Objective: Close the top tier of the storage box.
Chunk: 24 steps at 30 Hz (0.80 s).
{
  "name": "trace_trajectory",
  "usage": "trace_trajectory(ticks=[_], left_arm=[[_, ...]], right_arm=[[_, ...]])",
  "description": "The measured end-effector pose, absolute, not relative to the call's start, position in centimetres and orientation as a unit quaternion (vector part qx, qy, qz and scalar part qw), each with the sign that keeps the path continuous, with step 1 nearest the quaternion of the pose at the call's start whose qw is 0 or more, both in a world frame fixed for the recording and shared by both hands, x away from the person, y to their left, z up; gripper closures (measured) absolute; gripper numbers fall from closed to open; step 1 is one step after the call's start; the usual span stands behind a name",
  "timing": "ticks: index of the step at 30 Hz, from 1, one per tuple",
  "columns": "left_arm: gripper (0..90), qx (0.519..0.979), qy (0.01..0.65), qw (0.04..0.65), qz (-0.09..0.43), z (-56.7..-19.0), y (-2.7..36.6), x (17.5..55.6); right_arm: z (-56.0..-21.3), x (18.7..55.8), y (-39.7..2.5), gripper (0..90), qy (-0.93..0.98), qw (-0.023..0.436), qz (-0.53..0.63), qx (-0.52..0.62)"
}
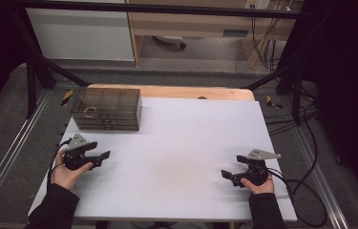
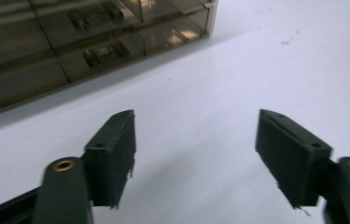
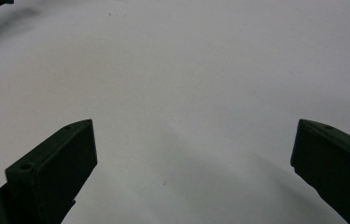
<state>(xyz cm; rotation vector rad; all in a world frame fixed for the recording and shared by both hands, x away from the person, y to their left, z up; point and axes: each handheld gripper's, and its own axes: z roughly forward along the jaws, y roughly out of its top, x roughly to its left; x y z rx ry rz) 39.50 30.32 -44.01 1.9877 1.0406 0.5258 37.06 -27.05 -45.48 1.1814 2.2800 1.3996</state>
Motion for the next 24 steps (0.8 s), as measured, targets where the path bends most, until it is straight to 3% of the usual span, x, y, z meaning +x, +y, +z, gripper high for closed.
trace_trajectory(ticks=[7,24], left_arm=[[9.9,0.805,0.402,0.394,0.190,-44.9,30.3,38.4],[7.7,0.807,0.394,0.397,0.188,-45.4,30.9,37.0]], right_arm=[[-45.5,37.1,-27.0,0.8,0.776,0.109,0.474,0.400],[-45.5,37.1,-27.0,0.7,0.776,0.106,0.474,0.403]])
